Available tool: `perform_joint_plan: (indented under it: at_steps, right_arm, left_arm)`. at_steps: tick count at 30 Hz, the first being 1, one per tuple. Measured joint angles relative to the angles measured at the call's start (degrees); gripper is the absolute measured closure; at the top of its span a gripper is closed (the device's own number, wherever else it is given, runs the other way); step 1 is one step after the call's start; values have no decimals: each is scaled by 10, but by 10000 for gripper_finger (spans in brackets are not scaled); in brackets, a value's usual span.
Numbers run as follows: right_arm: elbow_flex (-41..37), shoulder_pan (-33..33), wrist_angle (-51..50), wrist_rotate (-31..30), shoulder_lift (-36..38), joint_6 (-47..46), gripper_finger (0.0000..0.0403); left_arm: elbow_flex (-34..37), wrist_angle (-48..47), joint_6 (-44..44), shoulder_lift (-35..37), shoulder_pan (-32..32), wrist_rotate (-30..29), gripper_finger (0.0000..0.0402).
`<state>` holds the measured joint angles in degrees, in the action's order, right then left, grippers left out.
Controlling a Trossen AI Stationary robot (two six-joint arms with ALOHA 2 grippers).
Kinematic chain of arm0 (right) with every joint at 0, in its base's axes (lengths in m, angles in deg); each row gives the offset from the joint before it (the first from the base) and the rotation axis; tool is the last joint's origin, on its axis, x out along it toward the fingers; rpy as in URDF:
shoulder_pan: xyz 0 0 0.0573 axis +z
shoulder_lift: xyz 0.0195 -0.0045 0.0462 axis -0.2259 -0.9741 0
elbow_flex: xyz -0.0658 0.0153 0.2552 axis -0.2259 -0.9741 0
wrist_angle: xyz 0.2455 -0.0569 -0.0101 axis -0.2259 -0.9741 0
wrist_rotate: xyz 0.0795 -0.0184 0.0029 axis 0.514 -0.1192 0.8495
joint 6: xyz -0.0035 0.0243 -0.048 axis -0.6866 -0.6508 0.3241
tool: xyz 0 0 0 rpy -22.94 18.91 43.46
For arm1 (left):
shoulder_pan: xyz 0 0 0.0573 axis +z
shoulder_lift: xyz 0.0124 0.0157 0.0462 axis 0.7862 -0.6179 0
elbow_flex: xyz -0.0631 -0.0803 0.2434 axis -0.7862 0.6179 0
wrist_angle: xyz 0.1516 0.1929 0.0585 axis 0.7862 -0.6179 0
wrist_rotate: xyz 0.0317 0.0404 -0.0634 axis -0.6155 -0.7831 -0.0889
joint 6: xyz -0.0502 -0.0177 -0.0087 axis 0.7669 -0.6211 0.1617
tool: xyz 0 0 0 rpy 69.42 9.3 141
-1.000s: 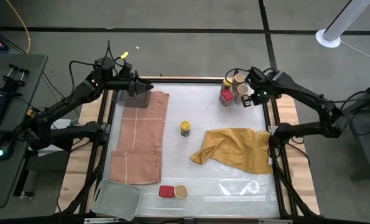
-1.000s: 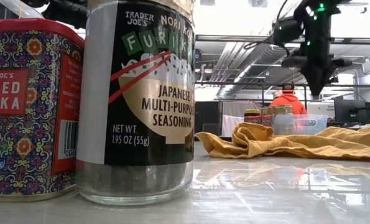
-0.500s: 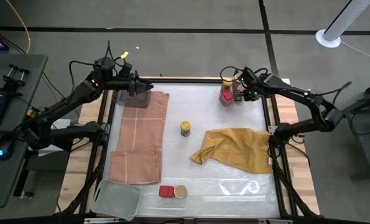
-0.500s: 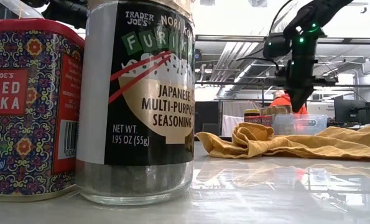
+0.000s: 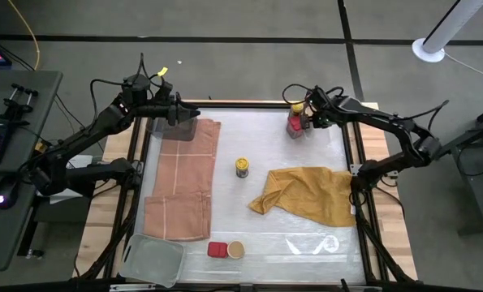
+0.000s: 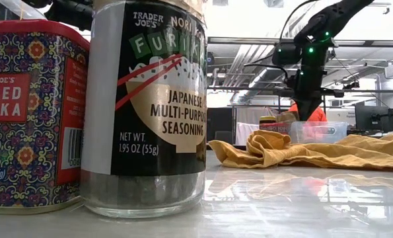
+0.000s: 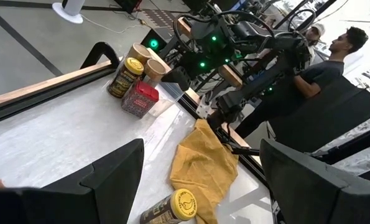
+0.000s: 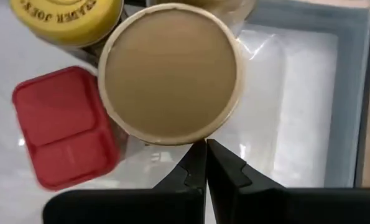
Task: Sort spices by type
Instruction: Put the right gold seasoning bottle into the transparent bin, then put the gold seasoning bottle into the transparent bin
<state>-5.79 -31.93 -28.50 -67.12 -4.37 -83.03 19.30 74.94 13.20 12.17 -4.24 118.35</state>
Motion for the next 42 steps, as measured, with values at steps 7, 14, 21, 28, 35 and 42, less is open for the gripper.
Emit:
perform_joint_plan:
  at_steps: [7, 14, 21, 28, 35, 42]
  right_arm:
    - [29, 3, -50, -8, 5, 51, 402]
    - [98, 18, -107, -10, 39, 117, 403]
    - [124, 38, -34, -9, 84, 126, 403]
    - [125, 47, 52, 79, 87, 163, 403]
    - [125, 114, 124, 292, 87, 139, 403]
    - [125, 342, 244, 258, 81, 9, 403]
  left_arm:
    - [0, 0, -2, 0, 0, 3, 96]
    - [0, 0, 10, 0, -12, 13, 96]
    - [-13, -4, -29, -2, -150, -3, 96]
    - [-77, -169, -291, -24, -347, -287, 96]
    - [-88, -191, -197, -41, -451, -401, 96]
    - [-88, -290, -107, -35, -527, -412, 131]
